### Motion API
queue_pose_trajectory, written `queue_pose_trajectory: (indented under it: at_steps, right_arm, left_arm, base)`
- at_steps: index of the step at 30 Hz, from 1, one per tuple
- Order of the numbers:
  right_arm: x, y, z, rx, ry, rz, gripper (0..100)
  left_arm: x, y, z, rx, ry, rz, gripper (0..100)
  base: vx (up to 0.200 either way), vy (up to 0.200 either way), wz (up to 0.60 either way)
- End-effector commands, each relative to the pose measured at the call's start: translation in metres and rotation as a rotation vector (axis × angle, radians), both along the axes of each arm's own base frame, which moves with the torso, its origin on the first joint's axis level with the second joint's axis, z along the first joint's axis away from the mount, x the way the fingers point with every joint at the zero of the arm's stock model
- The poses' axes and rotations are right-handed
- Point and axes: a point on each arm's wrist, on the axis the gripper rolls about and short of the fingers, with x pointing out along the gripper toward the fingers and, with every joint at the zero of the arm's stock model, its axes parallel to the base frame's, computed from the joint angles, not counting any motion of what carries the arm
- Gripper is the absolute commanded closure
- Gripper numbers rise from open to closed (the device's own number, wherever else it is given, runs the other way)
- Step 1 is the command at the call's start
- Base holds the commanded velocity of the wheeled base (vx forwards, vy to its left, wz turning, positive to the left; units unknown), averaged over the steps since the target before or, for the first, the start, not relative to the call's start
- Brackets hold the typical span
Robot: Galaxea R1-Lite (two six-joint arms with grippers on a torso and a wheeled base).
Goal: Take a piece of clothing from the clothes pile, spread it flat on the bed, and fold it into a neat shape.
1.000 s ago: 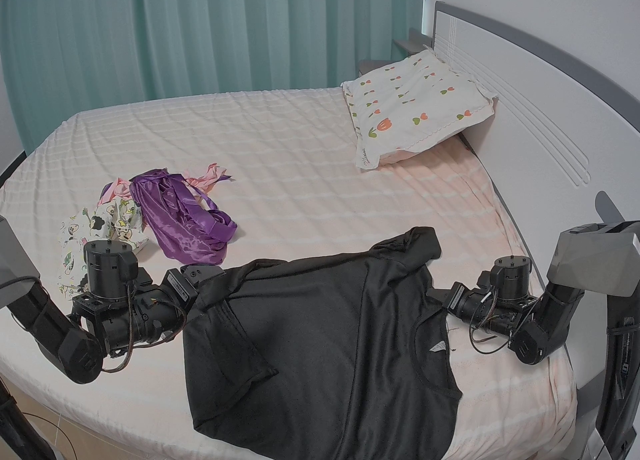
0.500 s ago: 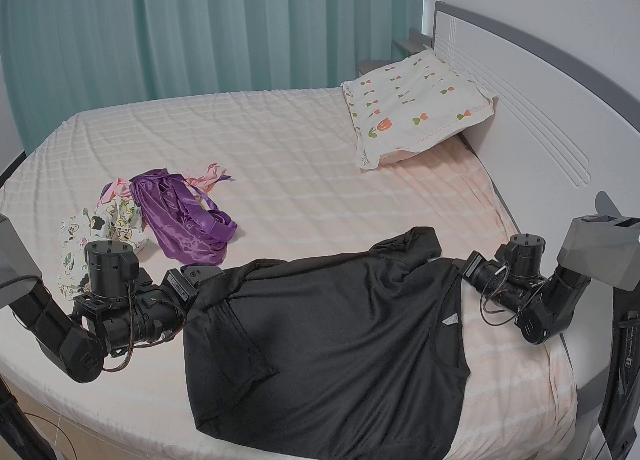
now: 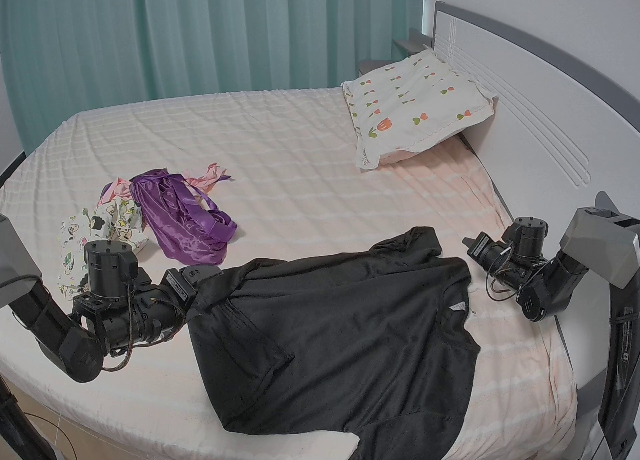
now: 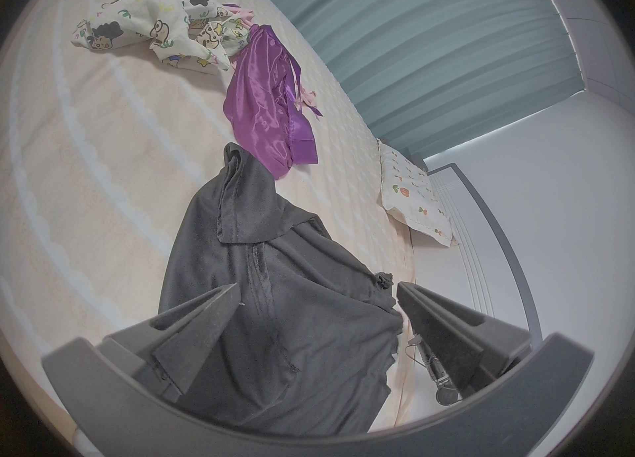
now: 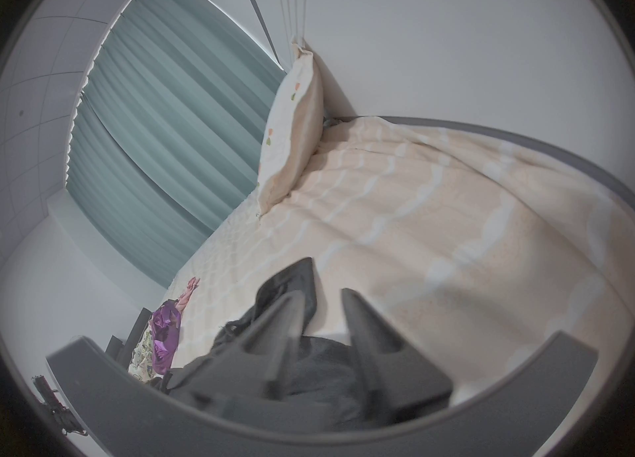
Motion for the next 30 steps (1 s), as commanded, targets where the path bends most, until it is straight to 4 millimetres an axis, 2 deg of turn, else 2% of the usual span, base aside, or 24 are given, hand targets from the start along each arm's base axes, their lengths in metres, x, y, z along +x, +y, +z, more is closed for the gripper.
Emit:
queue_pose_trajectory:
  at_steps: [1,6,9,11,12,13,15,16,17,19,24,30]
  right_arm:
    - [-0.001,0.001,-0.010,-0.004,0.030,0.005,0]
    - [-0.016,0.001,0.013,-0.018,0.008,-0.023,0]
    - [-0.041,0.005,0.026,-0.013,0.026,-0.001,0]
    - [-0.060,0.015,0.030,-0.010,0.050,0.026,0]
    - [-0.070,0.020,0.031,-0.007,0.067,0.037,0]
    - [-0.071,0.020,0.031,-0.006,0.069,0.038,0]
    - [-0.096,0.033,0.031,0.028,0.119,0.072,0]
    - [-0.096,0.033,0.031,0.028,0.119,0.072,0]
    - [-0.108,0.039,0.034,0.063,0.143,0.081,0]
    - [-0.119,0.042,0.033,0.077,0.167,0.080,0]
    - [-0.135,0.046,0.026,0.091,0.220,0.065,0]
    - [-0.138,0.047,0.015,0.082,0.238,0.061,0]
  left_arm:
    - [0.000,0.000,0.000,-0.001,0.003,0.001,0]
    - [0.000,0.000,0.000,-0.002,0.000,-0.001,0]
    - [-0.001,0.000,0.001,-0.002,0.000,-0.001,0]
    - [-0.002,-0.001,0.001,-0.002,0.001,-0.004,0]
    - [-0.002,-0.001,0.000,-0.001,0.004,-0.007,0]
    - [-0.003,-0.001,0.000,-0.001,0.006,-0.007,0]
    - [-0.005,-0.002,-0.001,0.001,0.013,-0.011,0]
    - [-0.005,-0.002,-0.001,0.001,0.013,-0.011,0]
    - [-0.005,-0.002,-0.001,0.002,0.015,-0.011,0]
    - [-0.005,-0.002,-0.002,0.002,0.016,-0.011,0]
    - [-0.006,-0.003,-0.002,0.003,0.016,-0.013,0]
    - [-0.007,-0.009,-0.002,-0.007,0.023,-0.032,0]
  base:
    - [0.000,0.000,0.00]
    - [0.000,0.000,0.00]
    - [0.000,0.000,0.00]
    - [-0.100,0.000,0.00]
    - [-0.200,0.000,0.00]
    - [-0.200,0.000,0.00]
    - [-0.200,0.000,0.00]
    - [-0.200,0.000,0.00]
    - [-0.200,0.000,0.00]
    - [-0.100,0.000,0.00]
    - [0.000,0.000,0.00]
    - [0.000,0.000,0.00]
